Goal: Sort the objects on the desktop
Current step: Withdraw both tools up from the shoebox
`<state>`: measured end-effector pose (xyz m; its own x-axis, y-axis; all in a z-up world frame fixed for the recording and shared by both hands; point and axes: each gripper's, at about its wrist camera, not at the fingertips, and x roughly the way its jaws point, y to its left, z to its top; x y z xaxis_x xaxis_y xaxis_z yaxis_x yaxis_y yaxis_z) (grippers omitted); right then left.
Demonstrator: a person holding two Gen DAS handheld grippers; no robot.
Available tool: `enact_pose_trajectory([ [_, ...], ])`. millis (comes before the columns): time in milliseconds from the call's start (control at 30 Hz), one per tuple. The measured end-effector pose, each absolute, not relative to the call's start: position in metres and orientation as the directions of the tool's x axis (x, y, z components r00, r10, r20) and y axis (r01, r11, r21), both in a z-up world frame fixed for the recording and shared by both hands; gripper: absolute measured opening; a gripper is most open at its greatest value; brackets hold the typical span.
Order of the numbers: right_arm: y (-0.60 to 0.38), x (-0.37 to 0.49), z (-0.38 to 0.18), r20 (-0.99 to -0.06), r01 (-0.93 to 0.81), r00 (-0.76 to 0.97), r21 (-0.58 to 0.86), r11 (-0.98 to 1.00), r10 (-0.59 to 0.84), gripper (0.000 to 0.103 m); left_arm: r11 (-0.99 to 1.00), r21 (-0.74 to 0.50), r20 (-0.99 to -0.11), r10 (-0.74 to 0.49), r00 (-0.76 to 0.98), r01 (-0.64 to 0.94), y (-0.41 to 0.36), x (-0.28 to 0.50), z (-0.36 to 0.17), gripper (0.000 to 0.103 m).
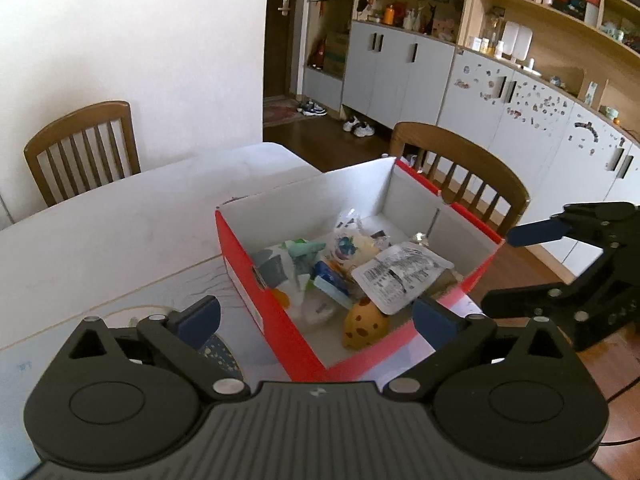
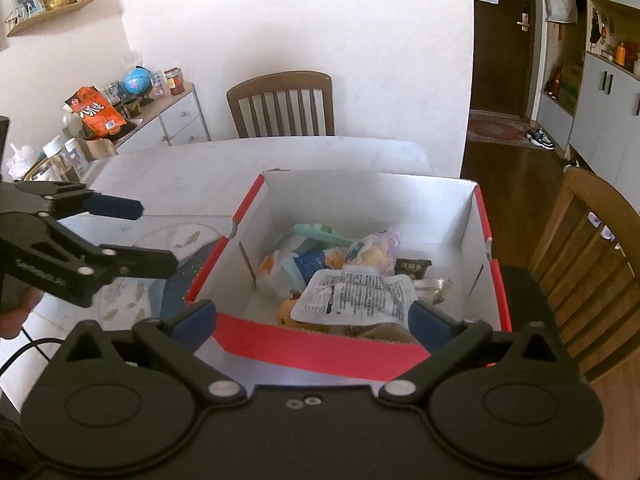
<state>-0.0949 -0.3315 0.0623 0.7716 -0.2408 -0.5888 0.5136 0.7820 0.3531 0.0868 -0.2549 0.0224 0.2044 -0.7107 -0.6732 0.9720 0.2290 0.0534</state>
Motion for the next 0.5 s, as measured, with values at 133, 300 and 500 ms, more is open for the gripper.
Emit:
enact_pose_trajectory([
  [133,-0.328,-0.099,0.063,-0.584,0.521,0.772,0.356,0.776,-0.250,0.103,0.239,0.075,-0.664,-0.713,0.227,0.968,-0.245,0.080,0.022,0.103],
  [300,-0.324,-0.101,0.062,-0.585,0.522,0.771,0.353,0.776,-0.252,0.103,0.251,0.095,-0.660,-0.709,0.250,0.963,-0.237,0.075,0.019,0.103],
  [500,-0.320,-0.101,0.058,-0.588,0.519,0.770,0.354,0.778,-0.247,0.103,0.257,0.104,-0.673,-0.693,0.258,0.961,-0.235,0.071,0.012,0.103],
])
